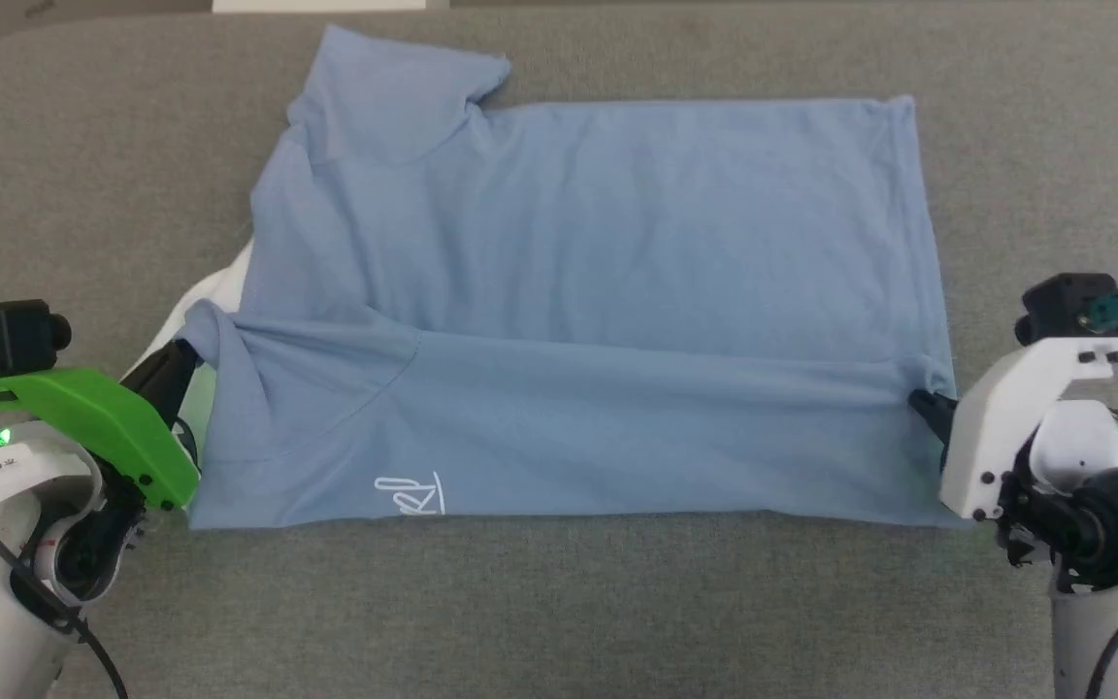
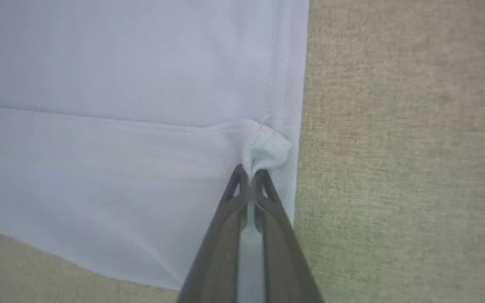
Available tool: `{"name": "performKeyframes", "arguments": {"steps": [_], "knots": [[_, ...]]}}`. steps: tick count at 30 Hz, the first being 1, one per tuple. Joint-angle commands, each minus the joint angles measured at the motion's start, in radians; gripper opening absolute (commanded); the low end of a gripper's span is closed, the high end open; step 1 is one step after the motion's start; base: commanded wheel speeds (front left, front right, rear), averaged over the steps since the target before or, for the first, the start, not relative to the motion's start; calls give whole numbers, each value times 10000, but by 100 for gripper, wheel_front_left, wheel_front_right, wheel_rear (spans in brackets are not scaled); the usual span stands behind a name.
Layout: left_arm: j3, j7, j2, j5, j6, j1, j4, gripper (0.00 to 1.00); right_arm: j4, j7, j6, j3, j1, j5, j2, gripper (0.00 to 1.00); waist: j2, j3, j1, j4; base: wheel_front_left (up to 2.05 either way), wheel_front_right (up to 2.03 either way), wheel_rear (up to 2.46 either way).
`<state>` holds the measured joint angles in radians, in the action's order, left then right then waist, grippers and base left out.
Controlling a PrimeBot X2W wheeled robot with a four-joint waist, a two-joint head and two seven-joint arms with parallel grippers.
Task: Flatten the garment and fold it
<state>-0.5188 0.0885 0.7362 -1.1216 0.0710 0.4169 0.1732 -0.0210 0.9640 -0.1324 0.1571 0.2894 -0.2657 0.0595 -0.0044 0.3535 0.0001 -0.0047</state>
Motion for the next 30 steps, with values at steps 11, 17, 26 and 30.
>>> {"name": "performKeyframes", "arguments": {"steps": [11,17,26,30], "knots": [[-129,-55,-551,-63,-432,477,1320,100,654,257,17,-119,234,224,-79,100,44,238,-1,70,0,0,0],[73,-60,-521,-244,-81,371,1109,100,162,-46,17,522,-59,-413,-85,100,44,-913,-1,217,0,0,0],[1068,-2733,-371,347,1061,-1265,-616,100,-1823,-2752,17,1242,-1490,-1334,647,100,44,-2821,-1,361,0,0,0],[1331,-3414,-670,1022,1195,-2465,-909,100,-1840,-4566,17,1070,-2397,-1304,910,100,44,-3198,-1,394,0,0,0]]}}
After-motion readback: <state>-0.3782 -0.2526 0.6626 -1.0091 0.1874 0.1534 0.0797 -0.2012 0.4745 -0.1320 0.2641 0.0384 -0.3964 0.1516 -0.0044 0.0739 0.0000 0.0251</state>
